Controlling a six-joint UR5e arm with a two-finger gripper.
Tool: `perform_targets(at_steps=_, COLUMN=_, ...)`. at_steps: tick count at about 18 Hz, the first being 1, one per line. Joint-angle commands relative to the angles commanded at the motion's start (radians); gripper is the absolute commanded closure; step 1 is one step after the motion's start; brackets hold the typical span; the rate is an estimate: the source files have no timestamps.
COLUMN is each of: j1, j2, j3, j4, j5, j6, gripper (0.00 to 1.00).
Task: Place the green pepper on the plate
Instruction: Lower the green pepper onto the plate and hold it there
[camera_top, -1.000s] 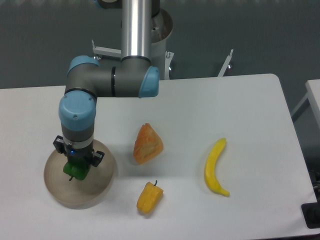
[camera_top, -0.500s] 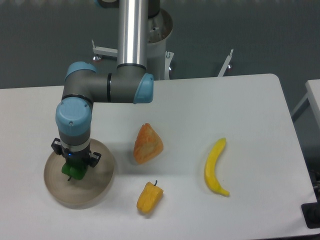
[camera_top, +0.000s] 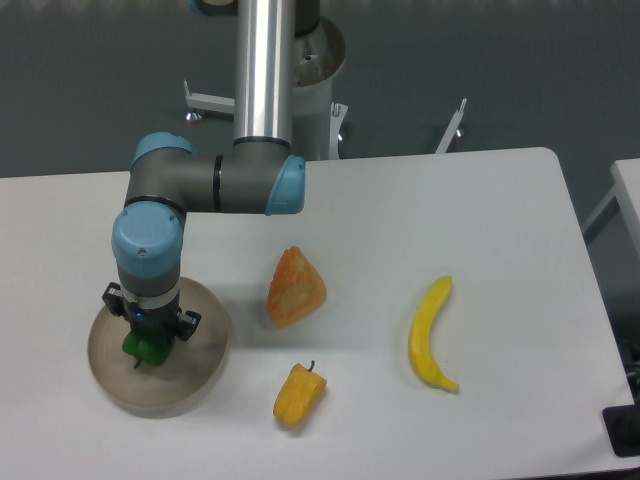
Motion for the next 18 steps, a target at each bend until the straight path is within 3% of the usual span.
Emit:
perform_targets(at_steps=5, j1=0.000, j2=-0.005, j3=0.002, j4=0.000, j5=0.000, j6=0.003, gripper=0.66)
perform_targets(at_steps=10, j1=0.000, j2=-0.002, j3=0.002, j4=0.000, j5=0.000, j6=0.012, gripper=0.43)
perform_targets(at_steps=15, j1=0.000, j2=0.006, j3=0.002, j4=0.002, j5=0.000, j6=0.017, gripper=0.29)
perform_targets(at_steps=18, j1=0.000, j2=0.017, j3=0.003, j4=-0.002, j5=0.011, j6=0.017, gripper=0.15)
